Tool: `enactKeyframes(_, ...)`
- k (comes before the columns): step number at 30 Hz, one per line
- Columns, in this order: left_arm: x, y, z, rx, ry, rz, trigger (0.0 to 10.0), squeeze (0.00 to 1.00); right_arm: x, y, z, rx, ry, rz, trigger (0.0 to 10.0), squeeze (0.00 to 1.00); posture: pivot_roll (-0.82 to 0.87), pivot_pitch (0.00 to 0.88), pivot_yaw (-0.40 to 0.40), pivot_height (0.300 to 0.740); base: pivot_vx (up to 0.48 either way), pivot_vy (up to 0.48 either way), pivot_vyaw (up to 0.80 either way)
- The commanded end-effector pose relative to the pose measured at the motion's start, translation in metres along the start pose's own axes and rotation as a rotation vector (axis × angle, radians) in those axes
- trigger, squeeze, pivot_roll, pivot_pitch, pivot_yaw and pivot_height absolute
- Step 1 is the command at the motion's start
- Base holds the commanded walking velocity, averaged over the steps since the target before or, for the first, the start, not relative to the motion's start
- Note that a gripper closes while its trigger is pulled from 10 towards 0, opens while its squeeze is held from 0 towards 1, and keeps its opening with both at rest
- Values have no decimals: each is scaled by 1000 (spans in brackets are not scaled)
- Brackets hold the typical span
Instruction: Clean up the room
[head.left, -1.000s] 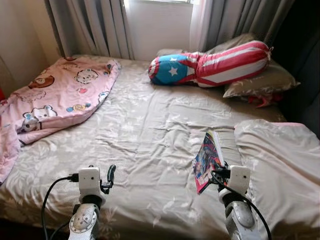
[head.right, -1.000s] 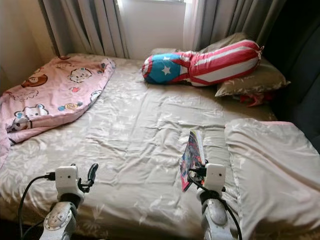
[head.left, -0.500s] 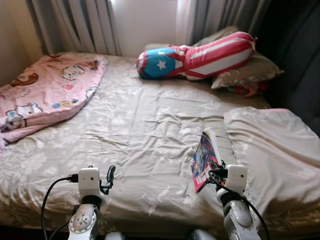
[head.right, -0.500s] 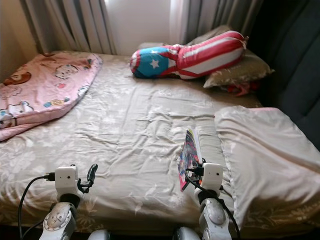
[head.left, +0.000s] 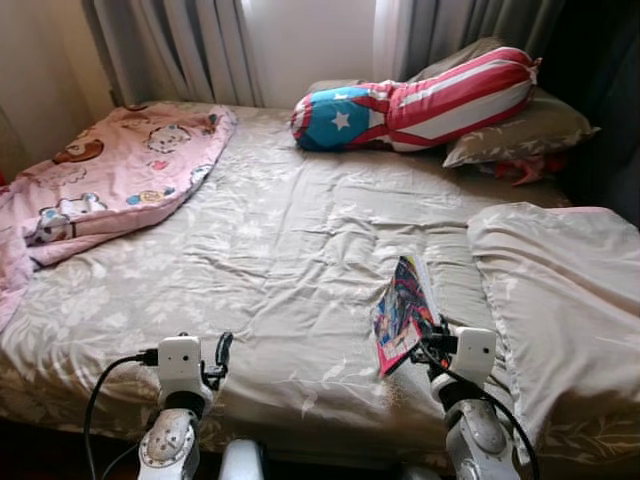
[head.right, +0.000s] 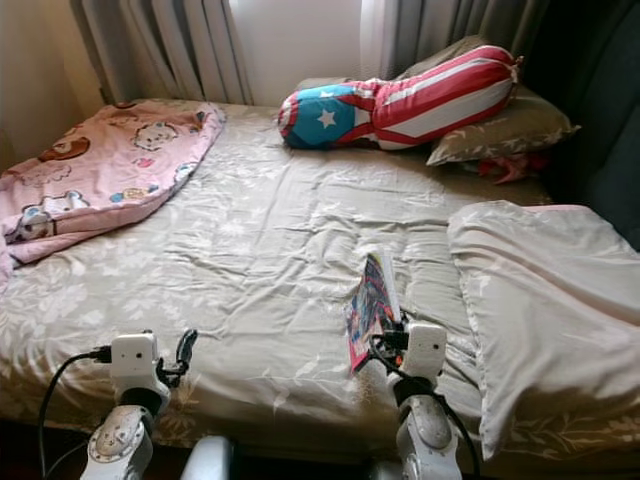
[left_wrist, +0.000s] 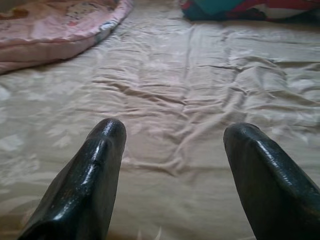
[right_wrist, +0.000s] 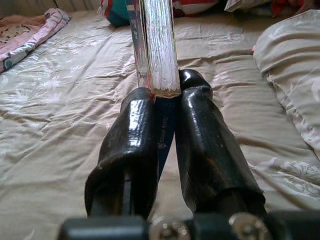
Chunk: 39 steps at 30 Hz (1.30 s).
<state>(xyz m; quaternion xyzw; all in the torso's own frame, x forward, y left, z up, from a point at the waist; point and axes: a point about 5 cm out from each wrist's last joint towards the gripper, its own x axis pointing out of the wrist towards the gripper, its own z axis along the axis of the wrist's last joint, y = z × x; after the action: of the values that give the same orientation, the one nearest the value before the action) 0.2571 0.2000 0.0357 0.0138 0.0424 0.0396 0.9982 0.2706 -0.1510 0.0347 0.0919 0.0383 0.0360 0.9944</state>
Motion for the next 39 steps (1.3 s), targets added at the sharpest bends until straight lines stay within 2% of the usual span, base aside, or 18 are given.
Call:
enactKeyframes(1,2,-1,4,8,-9,-13,10000,0,5,3,13,0,-66,23,10000,0,15,0,-46,629,0,0,0)
enactKeyframes(22,1,0,3,12,-6,-10,10000,0,5,11,15,7,-68,89,10000,0,18,0,-46,629,349,0,0)
enactKeyframes(28,3,0,4,16,-8,-9,10000,0,6,13,15,13,-58,104,10000,0,16,0,-43,629,46,0,0)
enactKeyframes(30,3,0,4,18,-8,-11,10000,0,7,14,14,33,-53,109,10000,0,17,0,-43,629,0,0,0)
enactKeyframes(33,3,-1,5,20,-10,-15,10000,0,13,15,13,137,-31,107,10000,0,23,0,-41,629,0,0,0)
enactKeyframes(35,3,-1,5,21,-11,-16,10000,0,15,16,13,153,-27,107,10000,0,29,0,-40,629,0,0,0)
enactKeyframes(36,3,0,5,24,-12,-17,10000,0,20,16,12,219,-9,99,10000,0,34,0,-37,629,0,0,0)
enactKeyframes(39,2,1,6,29,-14,-20,10000,0,26,13,8,288,22,72,10000,0,47,0,-34,629,0,0,0)
